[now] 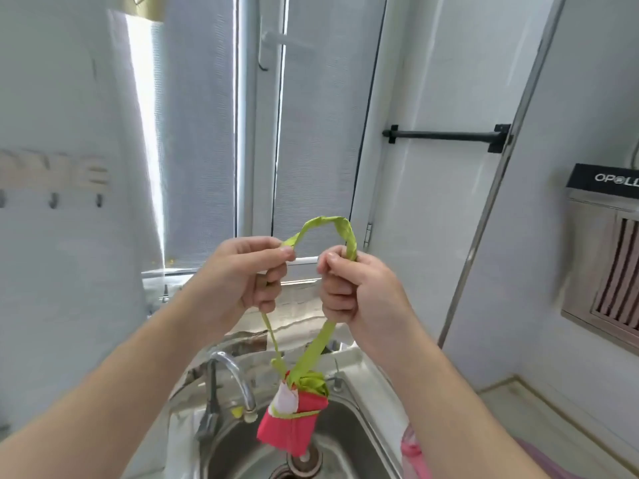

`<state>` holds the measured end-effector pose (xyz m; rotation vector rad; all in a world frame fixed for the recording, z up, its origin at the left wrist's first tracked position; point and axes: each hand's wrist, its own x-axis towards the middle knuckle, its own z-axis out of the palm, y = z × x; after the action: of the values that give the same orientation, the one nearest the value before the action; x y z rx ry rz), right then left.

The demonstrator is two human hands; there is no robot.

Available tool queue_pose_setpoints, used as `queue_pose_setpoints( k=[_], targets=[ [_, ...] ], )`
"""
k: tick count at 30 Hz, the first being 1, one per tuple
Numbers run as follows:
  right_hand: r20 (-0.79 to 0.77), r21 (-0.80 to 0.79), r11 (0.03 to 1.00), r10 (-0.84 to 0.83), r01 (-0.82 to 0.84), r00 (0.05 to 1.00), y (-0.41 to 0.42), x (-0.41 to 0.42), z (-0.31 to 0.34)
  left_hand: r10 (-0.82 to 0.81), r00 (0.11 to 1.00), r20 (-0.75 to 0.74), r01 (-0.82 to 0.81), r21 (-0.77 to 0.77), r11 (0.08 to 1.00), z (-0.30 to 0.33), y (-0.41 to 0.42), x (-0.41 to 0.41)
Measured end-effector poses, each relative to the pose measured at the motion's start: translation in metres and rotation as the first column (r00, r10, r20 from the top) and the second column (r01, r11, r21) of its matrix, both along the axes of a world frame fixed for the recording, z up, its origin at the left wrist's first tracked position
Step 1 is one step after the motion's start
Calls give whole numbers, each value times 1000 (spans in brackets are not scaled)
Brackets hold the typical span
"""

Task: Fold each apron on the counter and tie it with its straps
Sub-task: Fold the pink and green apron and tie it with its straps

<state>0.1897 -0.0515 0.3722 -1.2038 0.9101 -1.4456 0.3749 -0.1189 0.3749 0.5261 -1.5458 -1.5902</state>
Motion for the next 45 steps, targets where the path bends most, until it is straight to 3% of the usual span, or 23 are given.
queue_pose_setpoints(
  k=[9,14,20,23,26,29,31,33,36,39,42,45],
  targets=[
    [-38,-92,994,51,-54,998,-55,120,10,3,1000,-15,-5,-126,992,22,-44,131],
    [-84,-88,994,59,-66,995,-98,202,16,237,971,-13,-237,-140,961,27,-75,212],
    [-49,-34,999,-18,16,999,-147,267,25,510,860,27,-500,-162,851,23,-112,261],
    [-118,-54,976,-216,211,969,-173,282,29,661,746,76,-612,-312,727,20,-126,265],
    [-216,-106,911,-411,398,885,-199,284,28,780,609,143,-614,-538,578,14,-139,260],
    [-362,-191,850,-526,491,770,-218,281,14,907,333,260,-446,-804,394,4,-153,249],
    [-445,-206,842,-534,498,719,-222,279,-2,931,196,307,-342,-869,358,-5,-157,241],
    [-492,-201,861,-501,467,712,-217,277,-19,921,140,363,-271,-881,388,-15,-155,235],
    [-552,-224,895,-442,385,706,-210,278,-37,914,166,370,-293,-866,404,-22,-159,228],
    [-591,-248,903,-427,350,684,-213,276,-40,935,167,313,-336,-873,353,-24,-158,225],
    [-672,-257,904,-422,343,609,-208,266,-43,973,206,105,-415,-891,184,-34,-150,226],
    [-669,-255,893,-439,370,599,-186,243,-54,937,328,-118,-387,-922,19,-46,-134,209]
  ],
)
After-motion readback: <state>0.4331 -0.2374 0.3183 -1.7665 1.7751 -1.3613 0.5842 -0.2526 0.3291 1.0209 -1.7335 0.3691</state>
